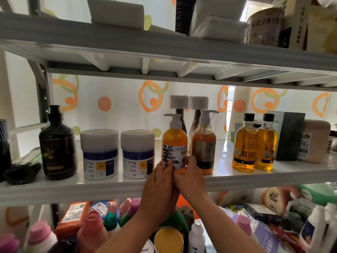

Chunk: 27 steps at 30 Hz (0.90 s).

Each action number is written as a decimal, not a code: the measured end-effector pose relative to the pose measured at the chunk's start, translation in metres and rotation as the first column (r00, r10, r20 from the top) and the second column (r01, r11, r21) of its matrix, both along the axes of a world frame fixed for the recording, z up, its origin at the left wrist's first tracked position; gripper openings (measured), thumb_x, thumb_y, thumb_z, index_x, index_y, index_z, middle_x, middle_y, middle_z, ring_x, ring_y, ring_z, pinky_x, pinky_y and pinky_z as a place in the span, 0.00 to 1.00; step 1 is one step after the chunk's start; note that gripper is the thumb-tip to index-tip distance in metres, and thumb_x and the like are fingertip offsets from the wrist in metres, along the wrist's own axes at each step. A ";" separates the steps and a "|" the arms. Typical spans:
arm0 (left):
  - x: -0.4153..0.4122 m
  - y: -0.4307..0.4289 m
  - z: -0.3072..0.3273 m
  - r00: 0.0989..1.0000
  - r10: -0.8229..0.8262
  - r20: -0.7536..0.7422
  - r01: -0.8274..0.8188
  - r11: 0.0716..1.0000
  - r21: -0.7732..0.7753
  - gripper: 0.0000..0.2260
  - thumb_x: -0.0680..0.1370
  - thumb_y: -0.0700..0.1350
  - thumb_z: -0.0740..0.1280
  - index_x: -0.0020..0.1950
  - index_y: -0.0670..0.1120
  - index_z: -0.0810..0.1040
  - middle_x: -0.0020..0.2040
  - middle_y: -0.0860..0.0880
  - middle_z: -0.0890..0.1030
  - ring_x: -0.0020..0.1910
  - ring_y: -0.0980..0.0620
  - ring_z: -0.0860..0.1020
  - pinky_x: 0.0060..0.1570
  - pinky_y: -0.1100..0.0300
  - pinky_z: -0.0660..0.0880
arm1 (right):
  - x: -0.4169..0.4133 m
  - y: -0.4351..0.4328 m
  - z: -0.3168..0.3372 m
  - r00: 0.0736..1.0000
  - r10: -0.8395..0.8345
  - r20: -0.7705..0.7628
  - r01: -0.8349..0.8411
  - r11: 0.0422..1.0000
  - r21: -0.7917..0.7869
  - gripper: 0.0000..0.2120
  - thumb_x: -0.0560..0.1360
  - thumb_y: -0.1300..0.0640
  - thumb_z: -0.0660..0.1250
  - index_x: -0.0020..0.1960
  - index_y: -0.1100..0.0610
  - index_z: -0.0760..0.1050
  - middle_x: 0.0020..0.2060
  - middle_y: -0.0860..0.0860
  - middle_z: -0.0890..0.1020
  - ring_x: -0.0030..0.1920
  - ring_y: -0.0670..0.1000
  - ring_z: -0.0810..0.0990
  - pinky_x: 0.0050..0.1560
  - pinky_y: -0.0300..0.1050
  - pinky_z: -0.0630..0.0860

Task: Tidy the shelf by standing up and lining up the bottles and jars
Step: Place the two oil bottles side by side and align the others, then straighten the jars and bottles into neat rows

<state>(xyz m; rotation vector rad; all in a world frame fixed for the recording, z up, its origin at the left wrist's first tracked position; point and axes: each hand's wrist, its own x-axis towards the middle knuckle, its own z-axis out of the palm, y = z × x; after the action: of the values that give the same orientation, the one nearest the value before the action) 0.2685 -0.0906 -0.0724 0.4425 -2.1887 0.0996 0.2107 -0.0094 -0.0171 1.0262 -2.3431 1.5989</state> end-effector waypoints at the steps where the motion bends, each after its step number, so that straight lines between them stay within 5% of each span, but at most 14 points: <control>1: 0.000 0.000 0.000 1.000 0.001 0.000 -0.001 1.000 -0.004 0.26 0.75 0.54 0.56 0.66 0.41 0.74 0.60 0.41 0.80 0.57 0.44 0.81 0.55 0.55 0.76 | 0.001 0.000 0.000 1.000 -0.002 0.002 0.002 1.000 0.003 0.18 0.77 0.53 0.63 0.64 0.53 0.62 0.64 0.51 0.75 0.62 0.52 0.76 0.59 0.42 0.75; 11: 0.004 0.004 0.001 1.000 -0.026 0.012 0.026 0.999 0.042 0.26 0.75 0.55 0.56 0.67 0.42 0.74 0.59 0.45 0.80 0.55 0.47 0.81 0.55 0.56 0.77 | 0.008 0.004 0.004 0.998 0.047 0.039 -0.046 0.999 -0.024 0.19 0.76 0.56 0.64 0.66 0.53 0.67 0.62 0.50 0.77 0.62 0.51 0.76 0.62 0.43 0.73; 21: 0.044 0.008 0.034 0.966 -0.163 -0.203 0.165 0.986 -0.006 0.16 0.75 0.49 0.58 0.54 0.45 0.82 0.48 0.49 0.85 0.47 0.52 0.83 0.52 0.64 0.71 | 0.038 0.005 0.021 0.996 -0.081 -0.045 0.079 0.995 -0.057 0.22 0.75 0.53 0.67 0.66 0.53 0.65 0.61 0.49 0.74 0.62 0.51 0.73 0.61 0.43 0.71; 25: 0.067 -0.004 0.050 0.959 -0.138 -0.246 0.131 0.990 -0.047 0.14 0.75 0.49 0.60 0.53 0.46 0.82 0.48 0.49 0.85 0.46 0.51 0.83 0.53 0.63 0.72 | 0.063 -0.006 0.030 0.992 -0.074 -0.107 0.056 0.985 -0.165 0.17 0.75 0.51 0.67 0.61 0.51 0.66 0.52 0.44 0.73 0.55 0.47 0.75 0.60 0.42 0.73; 27: 0.084 -0.014 0.056 0.955 -0.109 -0.274 0.103 0.994 -0.035 0.13 0.75 0.49 0.60 0.52 0.47 0.81 0.49 0.49 0.84 0.47 0.51 0.82 0.54 0.64 0.72 | 0.076 -0.016 0.032 0.993 -0.015 -0.119 -0.009 0.980 -0.199 0.15 0.75 0.53 0.67 0.59 0.52 0.69 0.51 0.44 0.74 0.48 0.42 0.74 0.53 0.31 0.72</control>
<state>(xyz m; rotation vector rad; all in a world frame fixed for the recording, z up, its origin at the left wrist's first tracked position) 0.3522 -0.1046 -0.0168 0.3067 -1.9298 0.0005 0.2863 -0.0256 0.0144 1.0428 -2.0579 1.6801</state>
